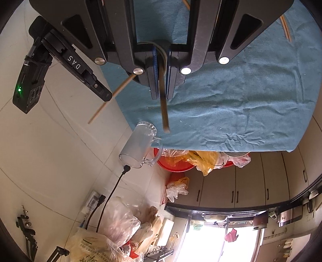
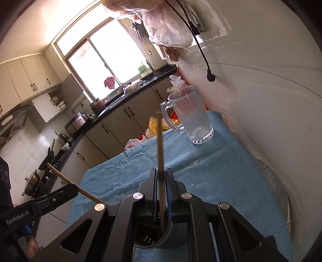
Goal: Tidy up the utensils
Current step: 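Open the right tool over the black cup while the left tool releases its chopstick there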
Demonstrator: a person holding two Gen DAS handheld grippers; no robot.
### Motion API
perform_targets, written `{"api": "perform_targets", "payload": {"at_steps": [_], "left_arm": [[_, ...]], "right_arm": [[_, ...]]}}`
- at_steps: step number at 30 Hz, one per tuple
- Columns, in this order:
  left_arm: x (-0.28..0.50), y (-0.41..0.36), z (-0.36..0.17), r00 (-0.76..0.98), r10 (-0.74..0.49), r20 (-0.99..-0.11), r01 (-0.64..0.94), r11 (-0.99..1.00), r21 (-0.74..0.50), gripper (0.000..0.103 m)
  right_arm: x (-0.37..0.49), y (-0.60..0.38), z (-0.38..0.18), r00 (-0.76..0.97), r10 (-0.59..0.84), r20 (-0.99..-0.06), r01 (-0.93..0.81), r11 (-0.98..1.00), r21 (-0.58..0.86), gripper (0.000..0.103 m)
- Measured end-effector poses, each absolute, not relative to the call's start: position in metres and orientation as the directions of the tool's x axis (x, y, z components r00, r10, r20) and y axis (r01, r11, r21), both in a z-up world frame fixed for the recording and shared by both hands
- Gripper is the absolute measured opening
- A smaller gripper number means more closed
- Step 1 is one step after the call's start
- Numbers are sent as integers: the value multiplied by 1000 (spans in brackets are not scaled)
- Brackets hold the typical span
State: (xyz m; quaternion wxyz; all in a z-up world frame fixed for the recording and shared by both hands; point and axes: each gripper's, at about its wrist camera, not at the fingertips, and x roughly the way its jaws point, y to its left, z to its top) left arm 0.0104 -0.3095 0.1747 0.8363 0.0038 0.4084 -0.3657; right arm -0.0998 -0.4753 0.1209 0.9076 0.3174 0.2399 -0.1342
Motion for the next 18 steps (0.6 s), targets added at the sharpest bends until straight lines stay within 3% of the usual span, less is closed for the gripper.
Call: {"api": "perform_targets", "payload": {"at_steps": [4, 9, 13, 18], "left_arm": [[6, -303, 183, 413, -621, -666, 618, 728, -296, 28], [-8, -291, 198, 423, -636, -645, 626, 720, -299, 30], [-22, -269, 209, 449, -640, -623, 626, 723, -293, 38], [-38, -229, 203, 470, -620, -628, 605, 744, -283, 38]], "right_arm": [[-107, -474, 128, 855, -105, -508, 398, 761, 512, 30], [-125, -470, 142, 866, -137, -481, 403, 762, 507, 33], [-142, -462, 151, 875, -142, -463, 393, 767, 508, 41], [-165, -438, 151, 880, -119, -459, 366, 786, 498, 45]]}}
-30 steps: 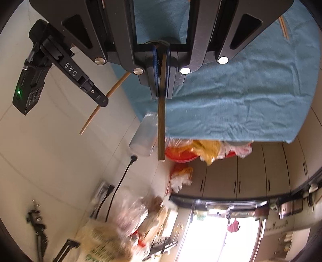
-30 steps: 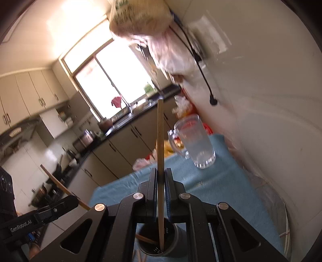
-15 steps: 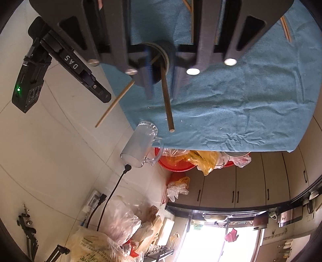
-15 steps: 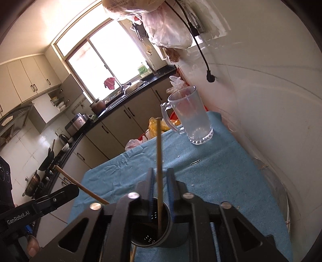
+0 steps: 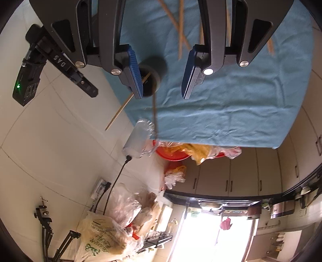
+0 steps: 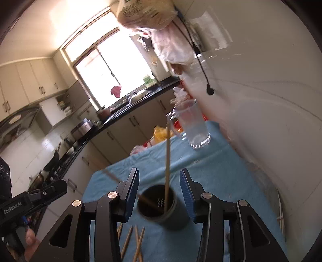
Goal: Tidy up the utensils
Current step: 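Open the right tool over the black cup while the left tool releases its chopstick there, then close the right tool on another chopstick while the left tool grasps one too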
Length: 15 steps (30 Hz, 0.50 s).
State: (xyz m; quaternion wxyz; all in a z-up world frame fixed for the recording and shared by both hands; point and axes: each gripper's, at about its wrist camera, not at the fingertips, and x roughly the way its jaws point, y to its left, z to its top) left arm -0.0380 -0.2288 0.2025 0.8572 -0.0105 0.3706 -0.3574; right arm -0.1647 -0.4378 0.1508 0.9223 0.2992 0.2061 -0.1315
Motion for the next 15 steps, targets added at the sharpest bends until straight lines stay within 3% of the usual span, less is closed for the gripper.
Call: {"api": "perform_targets", "payload": {"at_steps": [15], "left_arm": [[-23, -129, 90, 373, -438, -818, 400, 871, -285, 38]], "right_arm": [[-172, -368, 100, 829, 76, -555, 265, 819, 509, 46]]}}
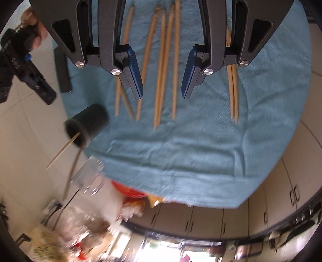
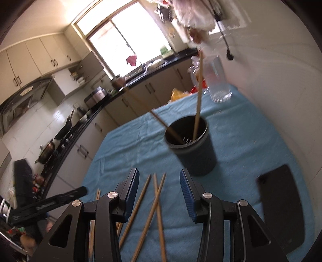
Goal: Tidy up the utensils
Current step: 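Close the right tool on another chopstick while the left tool grasps one too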
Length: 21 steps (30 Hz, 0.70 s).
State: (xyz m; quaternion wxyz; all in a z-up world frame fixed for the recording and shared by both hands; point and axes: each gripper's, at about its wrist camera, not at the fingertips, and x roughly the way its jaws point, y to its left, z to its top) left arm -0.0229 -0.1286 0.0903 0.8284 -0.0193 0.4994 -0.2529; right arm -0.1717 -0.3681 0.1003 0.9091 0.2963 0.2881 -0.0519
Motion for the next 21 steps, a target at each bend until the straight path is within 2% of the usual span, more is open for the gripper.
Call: {"api": "perform_targets", "payload": {"at_steps": [6, 12, 16, 18, 21], "left_arm": [[-7, -135, 53, 325, -375, -868, 376, 894, -245, 38], [6, -150, 30, 295, -330, -897, 384, 900, -205, 32], [10, -160, 18, 291, -276, -916, 390, 909, -149, 20], [9, -162, 18, 315, -263, -912, 400, 908, -124, 19], [9, -158, 18, 335, -239, -911, 385, 918, -99, 7]], "right_arm": [[-173, -360, 95, 817, 90, -570, 260, 825, 502, 46], [-172, -355, 91, 808, 101, -581, 256, 827, 500, 46], [-167, -352, 86, 798, 120, -591, 250, 826, 505, 46], [-163, -350, 83, 787, 131, -603, 249, 827, 504, 46], [-156, -346, 77, 767, 167, -619, 236, 824, 515, 41]]}}
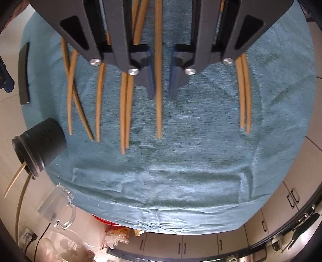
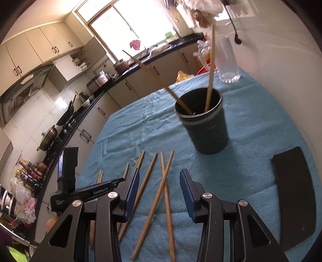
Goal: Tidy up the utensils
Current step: 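Close the right tool on another chopstick while the left tool grasps one too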
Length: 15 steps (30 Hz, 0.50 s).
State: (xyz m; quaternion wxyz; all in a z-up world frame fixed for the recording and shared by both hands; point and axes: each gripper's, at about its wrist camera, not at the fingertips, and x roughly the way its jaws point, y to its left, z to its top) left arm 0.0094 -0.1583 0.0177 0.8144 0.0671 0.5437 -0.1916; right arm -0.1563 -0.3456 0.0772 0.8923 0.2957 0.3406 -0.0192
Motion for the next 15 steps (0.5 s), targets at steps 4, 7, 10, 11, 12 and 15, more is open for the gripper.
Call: {"api": "perform_targets", "payload": {"at_steps": [4, 7, 10, 11, 12, 15], "left_arm": [[11, -148, 17, 332, -246, -911, 363, 924, -117, 7], [11, -146, 16, 332, -256, -908, 368, 921, -125, 7], [10, -146, 16, 338, -255, -906, 375, 919, -118, 7], [10, -146, 16, 340, -255, -905, 378, 918, -117, 7], [10, -147, 16, 341, -256, -905, 381, 917, -116, 7], [10, -146, 16, 343, -261, -902, 384, 915, -119, 7]], "right_arm": [[-139, -336, 68, 722, 213, -659, 228, 826, 516, 25], [-117, -330, 52, 670, 236, -704, 257, 816, 517, 23], [-99, -329, 35, 631, 235, -739, 298, 806, 511, 23], [-92, -328, 29, 617, 227, -754, 311, 809, 498, 23], [-87, -329, 24, 606, 218, -765, 327, 808, 490, 23], [-74, -331, 14, 582, 209, -786, 355, 804, 477, 23]]}}
